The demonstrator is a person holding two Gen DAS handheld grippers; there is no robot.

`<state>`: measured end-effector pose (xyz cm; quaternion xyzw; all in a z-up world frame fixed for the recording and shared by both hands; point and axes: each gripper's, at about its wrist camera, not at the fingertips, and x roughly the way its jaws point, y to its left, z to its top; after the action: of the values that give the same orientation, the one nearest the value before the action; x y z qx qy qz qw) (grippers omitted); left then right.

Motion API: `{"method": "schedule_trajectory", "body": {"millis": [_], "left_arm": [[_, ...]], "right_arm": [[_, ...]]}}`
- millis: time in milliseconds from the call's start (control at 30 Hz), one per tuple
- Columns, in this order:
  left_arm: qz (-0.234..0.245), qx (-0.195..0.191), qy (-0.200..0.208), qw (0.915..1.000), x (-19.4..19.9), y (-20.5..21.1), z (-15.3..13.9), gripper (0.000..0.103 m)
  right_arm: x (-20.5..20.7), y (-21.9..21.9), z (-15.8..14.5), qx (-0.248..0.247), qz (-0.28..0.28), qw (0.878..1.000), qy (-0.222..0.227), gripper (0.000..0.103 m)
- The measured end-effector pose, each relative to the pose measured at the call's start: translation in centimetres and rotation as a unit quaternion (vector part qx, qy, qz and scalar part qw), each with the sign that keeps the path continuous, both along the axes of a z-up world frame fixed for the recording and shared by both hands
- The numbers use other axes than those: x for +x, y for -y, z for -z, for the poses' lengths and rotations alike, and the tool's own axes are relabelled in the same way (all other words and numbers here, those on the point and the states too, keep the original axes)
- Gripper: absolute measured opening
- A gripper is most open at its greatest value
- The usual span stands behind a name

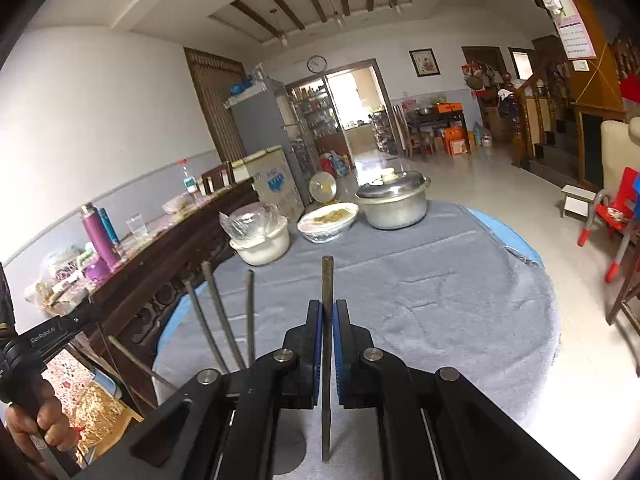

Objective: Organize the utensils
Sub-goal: 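Lift both chopsticks upright and carry them over the mesh cup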

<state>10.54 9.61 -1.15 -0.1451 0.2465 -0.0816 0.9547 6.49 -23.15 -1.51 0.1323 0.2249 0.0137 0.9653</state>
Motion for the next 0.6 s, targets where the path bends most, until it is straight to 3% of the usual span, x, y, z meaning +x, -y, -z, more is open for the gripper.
{"method": "schedule_trajectory", "body": {"millis": [600], "left_arm": [[0.006, 0.005, 0.053, 0.9986, -3.0, 2.3, -2.7, 0.005]], "right_arm": [[-2.6, -0.4, -1.8, -0.014, -0.002, 0.999, 0.040, 0.006]]}}
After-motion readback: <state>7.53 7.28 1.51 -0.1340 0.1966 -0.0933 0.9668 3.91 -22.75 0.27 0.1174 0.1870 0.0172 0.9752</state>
